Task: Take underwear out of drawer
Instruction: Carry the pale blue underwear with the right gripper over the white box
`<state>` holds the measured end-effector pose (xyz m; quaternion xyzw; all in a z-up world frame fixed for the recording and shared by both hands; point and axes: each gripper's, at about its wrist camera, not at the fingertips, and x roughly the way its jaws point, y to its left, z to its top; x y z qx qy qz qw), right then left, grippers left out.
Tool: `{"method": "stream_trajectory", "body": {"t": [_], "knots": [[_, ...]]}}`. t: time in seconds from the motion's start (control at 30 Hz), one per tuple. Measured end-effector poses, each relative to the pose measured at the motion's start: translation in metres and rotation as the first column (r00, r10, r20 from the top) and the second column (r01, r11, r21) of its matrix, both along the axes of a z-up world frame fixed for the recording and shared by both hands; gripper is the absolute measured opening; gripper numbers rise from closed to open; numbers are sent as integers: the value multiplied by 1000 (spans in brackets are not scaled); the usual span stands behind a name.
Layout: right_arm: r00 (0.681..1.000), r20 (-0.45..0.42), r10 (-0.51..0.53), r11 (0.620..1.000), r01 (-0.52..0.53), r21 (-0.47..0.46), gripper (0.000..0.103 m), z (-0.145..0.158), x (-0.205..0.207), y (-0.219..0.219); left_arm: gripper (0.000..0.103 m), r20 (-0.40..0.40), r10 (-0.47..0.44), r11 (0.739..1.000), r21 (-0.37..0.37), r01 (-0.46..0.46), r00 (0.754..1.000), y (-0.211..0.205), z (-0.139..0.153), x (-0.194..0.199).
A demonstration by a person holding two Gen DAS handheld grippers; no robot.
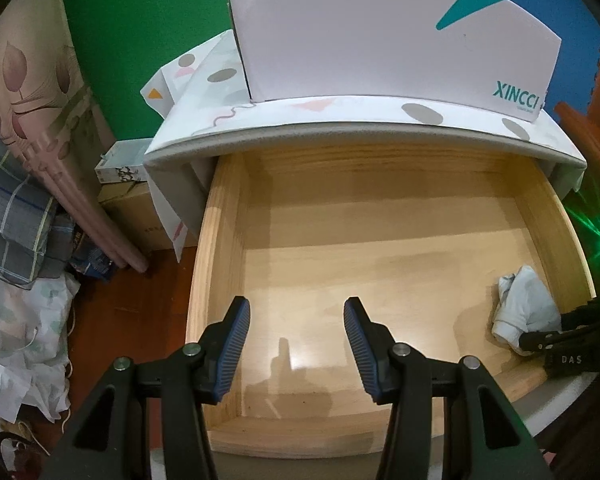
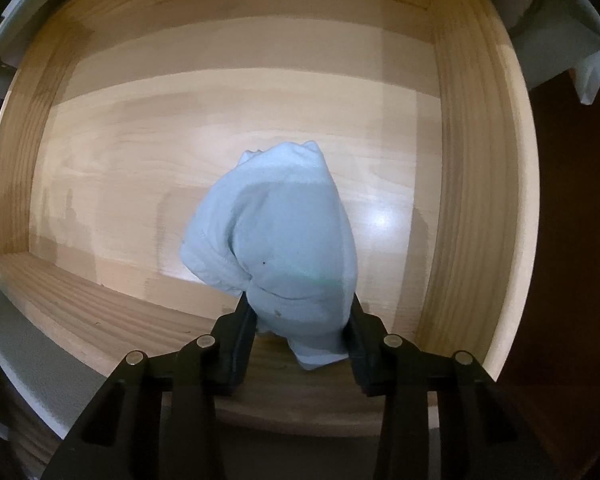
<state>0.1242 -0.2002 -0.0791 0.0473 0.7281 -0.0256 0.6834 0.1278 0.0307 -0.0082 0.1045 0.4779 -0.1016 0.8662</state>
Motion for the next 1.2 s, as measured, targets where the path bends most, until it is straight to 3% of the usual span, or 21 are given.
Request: {"method": "stream_trajectory", "body": {"t": [0.17, 0.6, 1.03, 1.13, 1.2], "knots": [[999, 37, 10, 1000, -9, -28, 37, 13, -10, 20, 50, -6, 1, 1000, -1, -1, 1000, 1, -1, 1], [984, 173, -29, 999, 36, -34, 37, 78, -31, 7, 50, 1, 0, 1000, 0, 0, 1000, 2, -1, -2], [939, 345, 8, 998, 15, -64, 37, 186, -46, 9, 50, 8, -8, 1000, 6, 8, 1000, 1, 1, -4], [923, 385, 21, 997, 8, -73, 37, 213, -41, 10, 50, 5, -5, 1000, 7, 5, 1000, 2, 1, -3], [913, 407, 17, 997, 12, -70, 37, 230, -13, 1, 50, 5, -4, 1000, 7, 4, 1000, 1, 1, -3]]}}
